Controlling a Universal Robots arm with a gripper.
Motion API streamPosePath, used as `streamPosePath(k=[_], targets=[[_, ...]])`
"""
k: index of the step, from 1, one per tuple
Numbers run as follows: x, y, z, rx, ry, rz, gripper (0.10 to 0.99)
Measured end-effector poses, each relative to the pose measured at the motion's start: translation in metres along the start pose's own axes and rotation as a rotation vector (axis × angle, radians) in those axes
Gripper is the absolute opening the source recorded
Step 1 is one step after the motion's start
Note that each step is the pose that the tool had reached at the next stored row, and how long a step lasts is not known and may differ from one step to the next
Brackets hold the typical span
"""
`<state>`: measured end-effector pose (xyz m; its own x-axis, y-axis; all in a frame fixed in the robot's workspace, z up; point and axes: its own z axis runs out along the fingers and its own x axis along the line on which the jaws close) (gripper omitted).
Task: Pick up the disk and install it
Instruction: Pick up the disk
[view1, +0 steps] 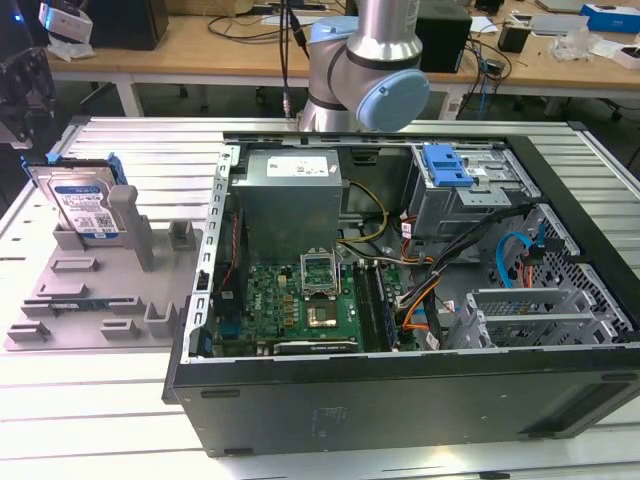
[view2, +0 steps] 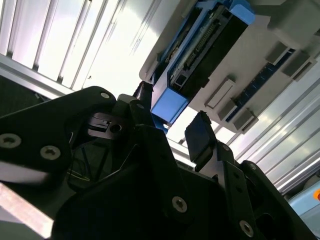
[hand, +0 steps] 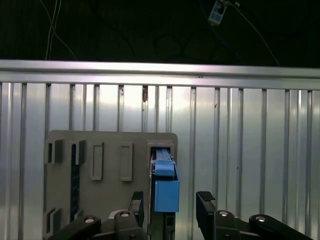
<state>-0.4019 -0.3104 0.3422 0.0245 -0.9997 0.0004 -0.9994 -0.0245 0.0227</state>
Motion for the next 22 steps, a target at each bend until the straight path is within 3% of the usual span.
streamPosePath(k=[22], targets=[[0.0034,0.0007,0.0244,0.0,0.0,0.0,0.541]])
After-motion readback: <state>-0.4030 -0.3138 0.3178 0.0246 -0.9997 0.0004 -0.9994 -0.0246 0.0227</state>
